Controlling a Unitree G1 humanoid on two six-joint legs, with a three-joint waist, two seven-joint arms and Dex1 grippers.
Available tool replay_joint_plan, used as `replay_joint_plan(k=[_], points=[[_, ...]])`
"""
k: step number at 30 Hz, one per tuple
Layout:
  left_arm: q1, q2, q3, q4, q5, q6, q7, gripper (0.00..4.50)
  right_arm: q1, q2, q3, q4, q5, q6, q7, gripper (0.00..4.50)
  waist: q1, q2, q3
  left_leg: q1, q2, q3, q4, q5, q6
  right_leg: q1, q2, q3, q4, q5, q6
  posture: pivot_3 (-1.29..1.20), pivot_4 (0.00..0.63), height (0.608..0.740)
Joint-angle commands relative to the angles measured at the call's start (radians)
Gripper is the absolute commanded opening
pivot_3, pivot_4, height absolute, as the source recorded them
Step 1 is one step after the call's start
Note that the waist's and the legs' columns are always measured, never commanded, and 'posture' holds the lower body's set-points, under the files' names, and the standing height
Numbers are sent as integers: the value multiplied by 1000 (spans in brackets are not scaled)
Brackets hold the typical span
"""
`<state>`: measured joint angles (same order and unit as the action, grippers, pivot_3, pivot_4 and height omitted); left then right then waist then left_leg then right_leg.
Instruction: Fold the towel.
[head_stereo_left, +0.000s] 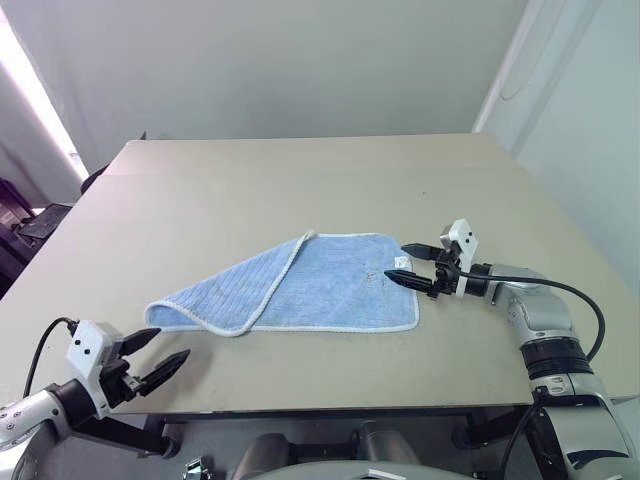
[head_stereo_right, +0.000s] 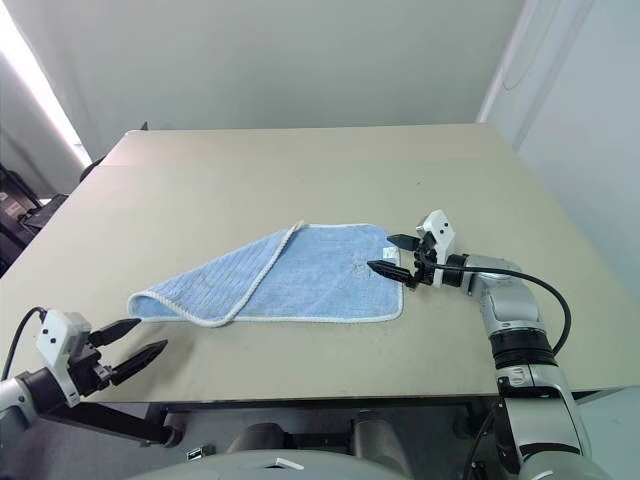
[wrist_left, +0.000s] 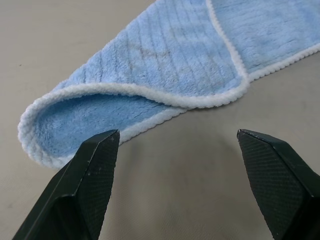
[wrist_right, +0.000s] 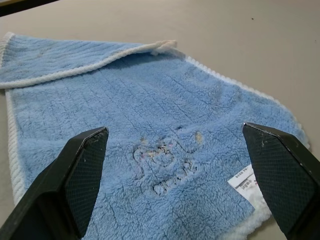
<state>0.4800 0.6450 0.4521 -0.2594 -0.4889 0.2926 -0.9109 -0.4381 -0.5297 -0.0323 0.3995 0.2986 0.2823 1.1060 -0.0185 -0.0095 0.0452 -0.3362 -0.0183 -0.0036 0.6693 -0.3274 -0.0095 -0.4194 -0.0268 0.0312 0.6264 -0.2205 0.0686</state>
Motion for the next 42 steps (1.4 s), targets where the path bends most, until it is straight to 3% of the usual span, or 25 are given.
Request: replay_joint_plan(k=[1,9,15,27,34,37,42], points=[[-11,12,-2,-34,-11,-1,-7,3989,4,-2,18,-46,8,-8,26,4475,0,0,0,0,0,0,0,0,0,0,0,0,0,0,0,0,0,740],[-71,2,-51,-33,-12,17,3,3989,-2,3,-14,-76,32,26,-25,4475,0,0,0,0,0,0,0,0,0,0,0,0,0,0,-1,0,0,740],[-138,-5,-109,10,8,12,6,3989,-109,50,-29,27,27,122,-174,4475,-2,0,0,0,0,0,0,0,0,0,0,0,1,1,-2,0,0,740],[-130,20,-60,-2,-11,25,17,3989,-424,200,38,679,-198,-51,-487,4475,-28,0,0,-2,-1,0,0,0,0,-2,-1,2,1,2,-3,0,0,740],[-84,8,-32,-44,-14,26,41,3989,-491,224,64,837,-278,-104,-535,4475,-38,-1,-1,8,-1,0,0,0,-1,8,-2,3,0,2,-4,0,0,740],[-54,1,-27,-61,-14,20,47,3989,-491,233,80,845,-305,-128,-512,3868,-42,-1,-1,15,0,0,-2,0,-1,15,-2,3,-4,-1,-1,0,0,740],[-51,10,-15,-66,-11,19,50,3989,-503,247,70,840,-312,-148,-495,2153,-52,-1,-1,15,0,0,-2,0,-1,15,-2,3,-4,0,-2,0,0,740]])
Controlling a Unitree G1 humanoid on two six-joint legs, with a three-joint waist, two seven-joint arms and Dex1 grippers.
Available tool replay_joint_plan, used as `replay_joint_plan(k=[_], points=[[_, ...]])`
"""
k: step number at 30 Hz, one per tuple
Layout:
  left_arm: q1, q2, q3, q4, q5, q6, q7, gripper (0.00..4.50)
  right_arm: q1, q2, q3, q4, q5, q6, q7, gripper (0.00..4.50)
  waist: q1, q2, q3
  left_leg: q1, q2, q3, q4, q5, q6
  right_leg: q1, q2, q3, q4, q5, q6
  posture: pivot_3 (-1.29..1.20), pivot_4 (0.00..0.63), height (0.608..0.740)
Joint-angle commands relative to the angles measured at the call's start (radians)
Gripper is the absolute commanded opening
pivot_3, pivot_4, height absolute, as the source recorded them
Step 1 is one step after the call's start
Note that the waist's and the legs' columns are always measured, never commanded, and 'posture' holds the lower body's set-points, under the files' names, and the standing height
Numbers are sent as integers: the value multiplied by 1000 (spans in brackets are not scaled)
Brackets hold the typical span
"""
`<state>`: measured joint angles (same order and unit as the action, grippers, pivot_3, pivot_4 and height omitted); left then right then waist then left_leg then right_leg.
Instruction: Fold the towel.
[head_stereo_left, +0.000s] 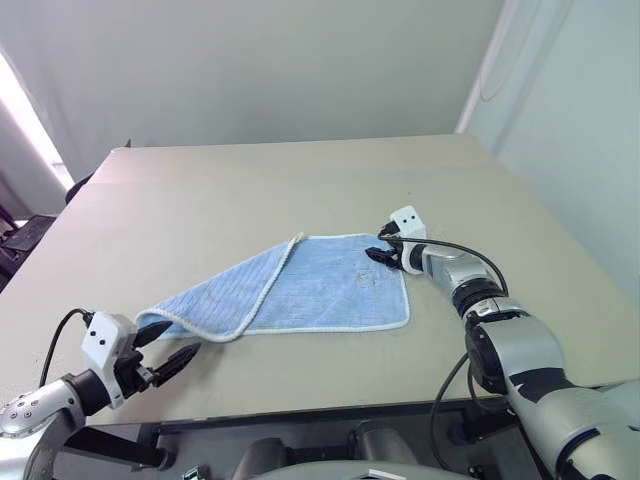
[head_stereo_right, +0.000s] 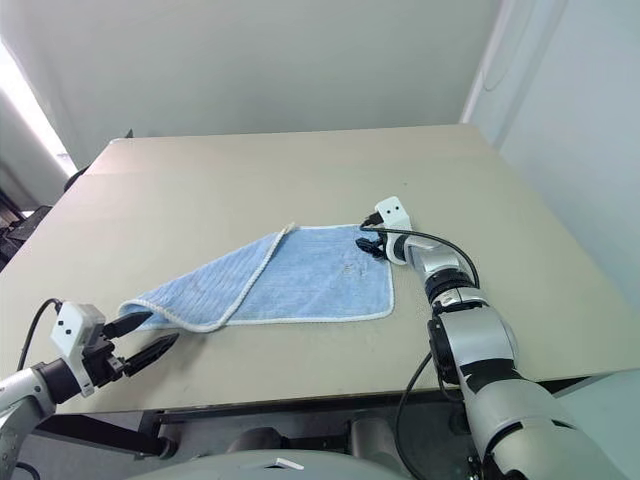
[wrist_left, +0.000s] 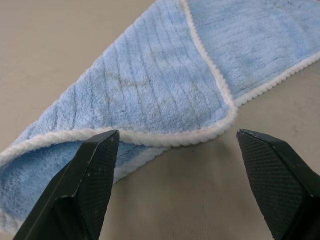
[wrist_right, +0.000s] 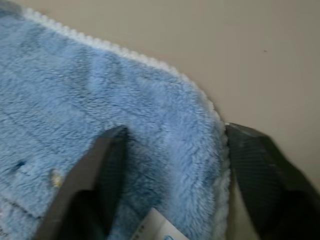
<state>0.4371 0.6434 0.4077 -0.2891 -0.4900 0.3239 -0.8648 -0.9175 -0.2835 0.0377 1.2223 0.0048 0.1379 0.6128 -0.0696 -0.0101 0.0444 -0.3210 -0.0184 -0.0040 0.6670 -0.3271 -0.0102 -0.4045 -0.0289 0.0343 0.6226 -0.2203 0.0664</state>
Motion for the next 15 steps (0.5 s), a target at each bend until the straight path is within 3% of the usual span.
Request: replay_joint_plan(k=[1,6,15], points=[[-9,13,39,-42,-12,-13,7,3989,-31,2,-4,16,-17,-8,-5,1785,-1,0,0,0,0,0,0,0,0,0,0,0,0,0,0,0,0,740],[-46,18,19,-83,5,1,41,3989,-55,12,-36,17,0,-24,-40,28,0,1,1,-1,0,0,0,0,0,-1,0,0,0,1,-2,0,0,740],[-159,47,-167,-76,114,-1,49,3989,-41,39,-34,4,-18,-49,-94,28,-3,2,2,-1,0,0,-1,0,0,-1,0,0,0,1,-2,0,0,740]])
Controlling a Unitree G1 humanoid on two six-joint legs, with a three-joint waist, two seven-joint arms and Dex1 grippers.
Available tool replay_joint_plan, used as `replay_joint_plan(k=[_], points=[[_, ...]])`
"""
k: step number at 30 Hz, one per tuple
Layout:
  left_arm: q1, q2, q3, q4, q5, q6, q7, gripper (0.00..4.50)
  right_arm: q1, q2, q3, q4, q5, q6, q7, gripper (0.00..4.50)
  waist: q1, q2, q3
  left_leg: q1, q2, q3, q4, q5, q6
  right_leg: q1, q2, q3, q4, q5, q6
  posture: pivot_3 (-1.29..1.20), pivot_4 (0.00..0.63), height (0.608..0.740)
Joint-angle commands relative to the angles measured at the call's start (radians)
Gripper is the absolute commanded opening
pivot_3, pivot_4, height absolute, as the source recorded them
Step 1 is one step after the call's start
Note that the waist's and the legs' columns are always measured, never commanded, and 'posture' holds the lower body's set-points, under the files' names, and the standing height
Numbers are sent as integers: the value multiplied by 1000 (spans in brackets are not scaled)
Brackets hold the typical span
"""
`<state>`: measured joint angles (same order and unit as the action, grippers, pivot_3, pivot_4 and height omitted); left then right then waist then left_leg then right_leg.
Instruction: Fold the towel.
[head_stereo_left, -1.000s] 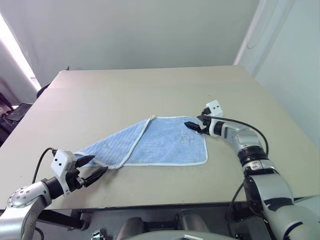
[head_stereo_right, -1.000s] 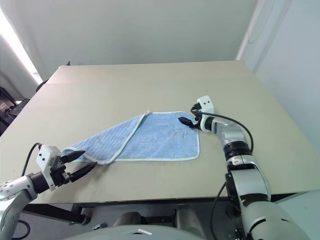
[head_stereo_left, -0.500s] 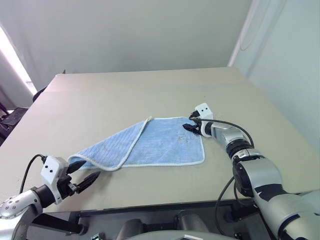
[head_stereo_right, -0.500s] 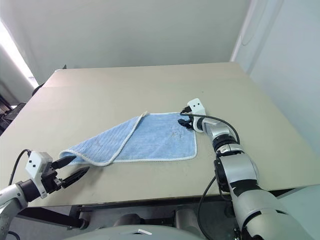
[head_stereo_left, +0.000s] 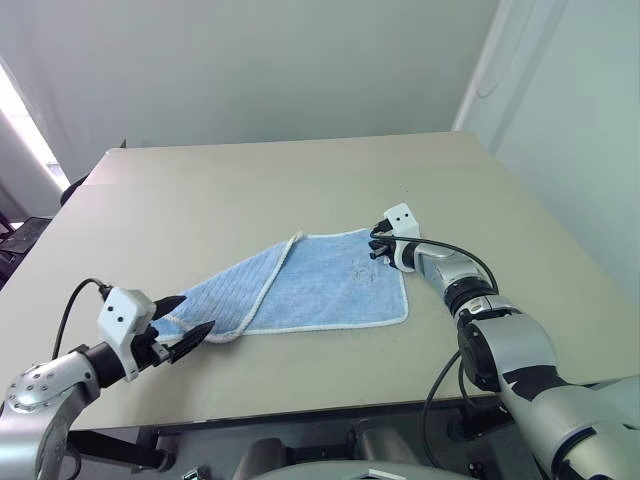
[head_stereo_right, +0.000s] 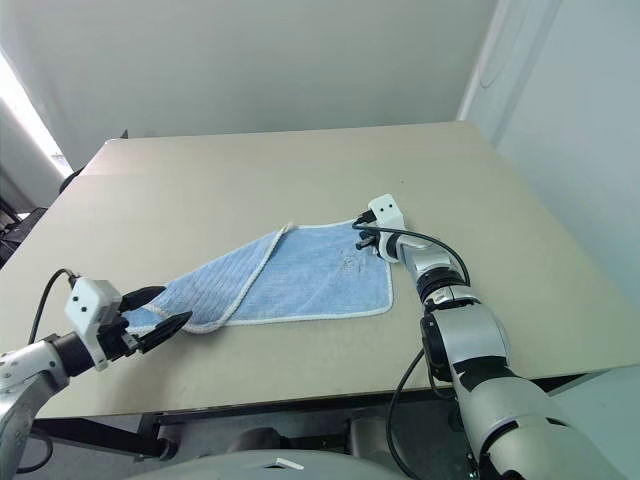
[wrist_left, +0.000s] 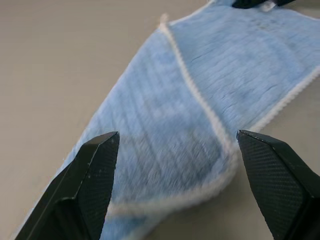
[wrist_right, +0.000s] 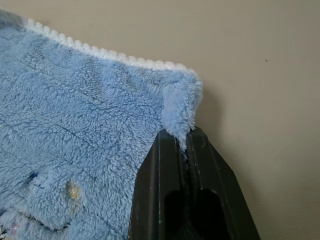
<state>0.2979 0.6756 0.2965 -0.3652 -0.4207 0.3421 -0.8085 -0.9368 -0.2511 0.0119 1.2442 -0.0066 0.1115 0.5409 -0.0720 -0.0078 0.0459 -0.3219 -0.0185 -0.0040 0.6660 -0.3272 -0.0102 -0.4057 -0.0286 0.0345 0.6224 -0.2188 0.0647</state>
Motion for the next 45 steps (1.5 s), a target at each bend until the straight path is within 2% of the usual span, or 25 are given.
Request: replay_joint_plan(k=[1,7,12,15,24,25,32,36,42,45], points=[[-24,18,-86,18,71,-30,-12,3989,-19,8,-8,-18,-8,-25,-29,28,-1,0,0,0,0,0,0,0,0,0,0,0,0,0,0,0,0,740],[-47,45,-190,114,195,-93,-17,3989,-9,8,-23,-24,-3,-27,-44,28,-1,1,0,0,0,0,-1,0,0,-1,0,0,0,0,0,0,0,740],[-98,22,-203,164,188,-92,-13,3989,-8,7,-37,-33,6,-28,-38,28,0,1,1,0,0,0,-1,0,0,-1,0,0,0,0,0,0,0,740],[-105,6,-184,146,124,-65,-43,3385,2,4,-40,-39,3,-32,-32,0,0,1,1,0,0,0,-1,0,0,-1,0,0,0,0,0,0,0,740],[-86,26,-170,179,139,-84,-54,172,13,5,-41,-46,-1,-37,-35,0,0,1,1,-1,0,0,-2,0,0,-1,0,0,-1,0,1,0,0,740],[-87,26,-163,179,135,-86,-55,40,13,3,-41,-46,-2,-38,-36,0,0,1,1,-1,0,0,-2,0,0,-1,0,0,-1,0,1,0,0,740],[-183,27,-46,223,62,-57,-30,40,4,-12,-70,-96,38,-81,36,0,2,1,1,-1,0,0,-2,0,0,-2,0,0,-1,0,1,0,0,740],[-397,9,30,388,73,-73,101,40,-36,-28,-103,-119,66,-156,63,0,3,2,2,-2,0,-1,-2,0,0,-2,0,-2,-1,2,4,0,0,740],[-823,41,-43,939,279,-286,294,40,-166,-36,-118,-46,44,-288,-46,0,1,2,2,-6,-1,-2,-2,0,0,-5,0,-3,-1,3,5,0,0,740],[-1049,60,-103,1240,377,-399,383,40,-230,-41,-129,-15,37,-384,-100,0,3,-1,1,-19,-2,-2,-1,1,-1,-20,-3,-4,4,4,4,0,0,740]])
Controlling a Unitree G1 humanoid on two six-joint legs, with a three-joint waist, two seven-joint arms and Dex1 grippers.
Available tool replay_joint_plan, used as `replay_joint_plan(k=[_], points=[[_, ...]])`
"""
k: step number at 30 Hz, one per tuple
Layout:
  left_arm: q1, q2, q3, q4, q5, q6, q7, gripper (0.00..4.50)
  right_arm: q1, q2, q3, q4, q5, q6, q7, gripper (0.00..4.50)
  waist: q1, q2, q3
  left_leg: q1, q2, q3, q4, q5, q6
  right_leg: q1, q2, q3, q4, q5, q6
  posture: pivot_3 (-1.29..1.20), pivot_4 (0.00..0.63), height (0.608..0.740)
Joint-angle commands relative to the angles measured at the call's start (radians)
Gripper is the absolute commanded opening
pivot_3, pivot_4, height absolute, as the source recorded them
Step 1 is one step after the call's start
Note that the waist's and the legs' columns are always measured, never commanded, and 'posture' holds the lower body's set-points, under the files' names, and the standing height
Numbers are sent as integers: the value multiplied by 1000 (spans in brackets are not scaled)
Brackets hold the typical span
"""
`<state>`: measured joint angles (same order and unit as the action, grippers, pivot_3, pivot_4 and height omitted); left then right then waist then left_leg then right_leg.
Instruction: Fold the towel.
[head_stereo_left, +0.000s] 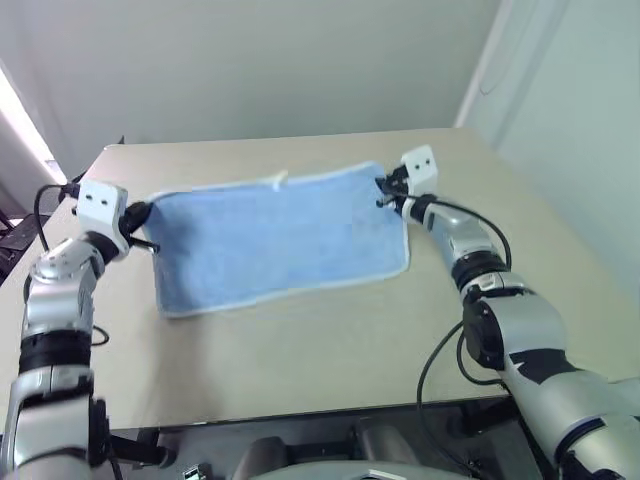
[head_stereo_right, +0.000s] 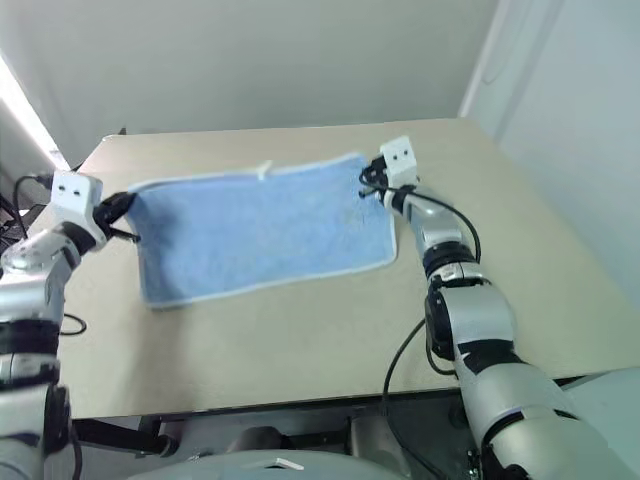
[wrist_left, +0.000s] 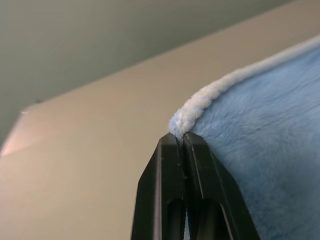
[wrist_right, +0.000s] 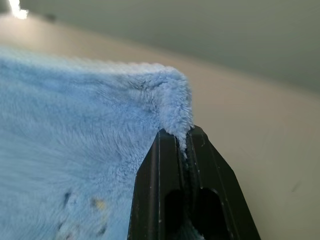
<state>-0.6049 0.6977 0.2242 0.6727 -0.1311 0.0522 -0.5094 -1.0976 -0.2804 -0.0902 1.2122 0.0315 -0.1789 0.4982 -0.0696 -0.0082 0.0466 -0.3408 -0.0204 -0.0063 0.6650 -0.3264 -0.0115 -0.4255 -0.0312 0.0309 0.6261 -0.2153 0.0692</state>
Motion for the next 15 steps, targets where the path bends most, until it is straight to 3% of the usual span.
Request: replay_joint_plan(k=[1,5,9,13,15], points=[[-206,43,-45,281,111,-145,114,40,-87,-14,-31,27,-4,-125,-83,0,1,0,0,-2,0,0,0,0,0,-2,-1,0,1,0,0,0,0,740],[-400,49,-38,491,124,-261,194,40,-139,-27,-46,59,-17,-231,-192,0,0,-1,-1,-17,-2,-1,-1,2,-4,-17,-4,-1,3,0,0,0,0,740],[-468,45,5,538,77,-384,159,40,-133,-29,-78,56,16,-334,-189,0,0,-1,-1,-20,-2,-1,-3,3,-6,-19,-4,-1,2,0,0,0,0,740],[-340,32,3,461,41,-507,-43,40,-26,-17,-87,16,32,-486,-86,0,-2,-1,-1,-18,-2,0,-4,1,-3,-18,-4,-1,2,0,0,0,0,740],[-198,40,-2,383,28,-563,-127,40,59,-13,-89,-13,64,-528,35,0,-4,0,-1,-15,-2,0,-4,1,-3,-15,-4,-1,2,0,0,0,0,740]])
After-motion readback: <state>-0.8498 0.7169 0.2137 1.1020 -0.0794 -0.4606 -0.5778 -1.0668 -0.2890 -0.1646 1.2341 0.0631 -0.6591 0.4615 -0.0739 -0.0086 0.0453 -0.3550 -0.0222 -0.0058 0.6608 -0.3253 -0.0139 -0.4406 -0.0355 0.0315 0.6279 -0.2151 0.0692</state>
